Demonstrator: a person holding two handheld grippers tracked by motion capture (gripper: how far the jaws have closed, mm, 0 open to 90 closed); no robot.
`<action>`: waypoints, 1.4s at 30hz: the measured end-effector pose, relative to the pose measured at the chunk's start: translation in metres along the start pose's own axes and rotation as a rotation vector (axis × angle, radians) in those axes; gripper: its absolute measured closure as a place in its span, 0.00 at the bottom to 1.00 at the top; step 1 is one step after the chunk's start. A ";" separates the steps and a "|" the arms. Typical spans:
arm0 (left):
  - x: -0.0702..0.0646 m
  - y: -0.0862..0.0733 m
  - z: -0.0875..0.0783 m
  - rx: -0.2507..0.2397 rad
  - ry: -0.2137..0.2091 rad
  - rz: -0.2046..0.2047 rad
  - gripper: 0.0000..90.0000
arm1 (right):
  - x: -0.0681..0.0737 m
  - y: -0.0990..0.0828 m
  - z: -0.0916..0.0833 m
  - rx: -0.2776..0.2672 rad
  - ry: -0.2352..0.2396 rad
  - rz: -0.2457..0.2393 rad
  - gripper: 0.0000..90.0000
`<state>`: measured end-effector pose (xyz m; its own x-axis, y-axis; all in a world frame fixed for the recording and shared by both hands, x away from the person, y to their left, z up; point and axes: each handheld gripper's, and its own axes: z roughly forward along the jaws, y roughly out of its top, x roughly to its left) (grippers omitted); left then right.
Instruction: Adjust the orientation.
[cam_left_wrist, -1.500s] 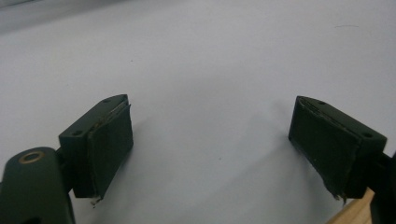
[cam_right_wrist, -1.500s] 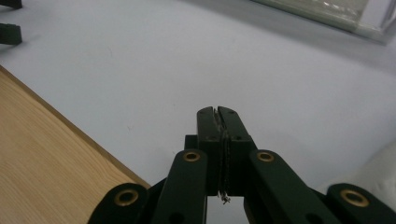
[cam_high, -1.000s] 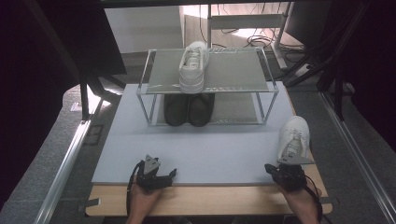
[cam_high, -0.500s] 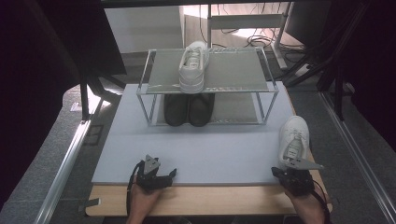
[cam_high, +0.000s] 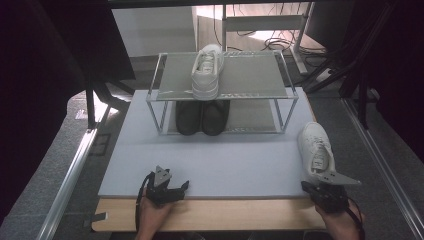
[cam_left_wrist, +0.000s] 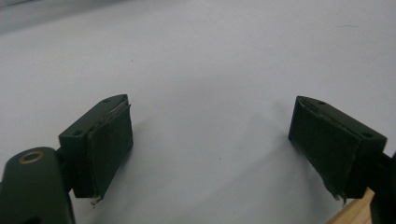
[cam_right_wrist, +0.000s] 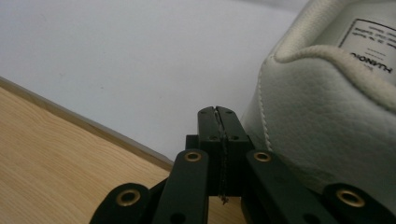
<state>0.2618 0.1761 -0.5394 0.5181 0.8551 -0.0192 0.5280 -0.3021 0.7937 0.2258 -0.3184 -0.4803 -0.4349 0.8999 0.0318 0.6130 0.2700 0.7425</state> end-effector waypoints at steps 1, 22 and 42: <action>0.000 0.000 0.000 0.000 0.000 0.000 0.15 | -0.002 -0.001 -0.001 0.000 -0.004 0.003 0.99; 0.000 0.000 0.000 0.000 0.000 0.000 0.15 | -0.009 0.026 -0.024 -0.018 0.039 0.034 0.99; 0.000 0.000 0.000 0.000 -0.001 -0.001 0.15 | -0.053 0.063 -0.036 -0.040 -0.035 0.073 0.99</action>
<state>0.2618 0.1761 -0.5394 0.5182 0.8550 -0.0202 0.5285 -0.3016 0.7936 0.2639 -0.3616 -0.4118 -0.3665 0.9282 0.0635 0.6149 0.1904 0.7653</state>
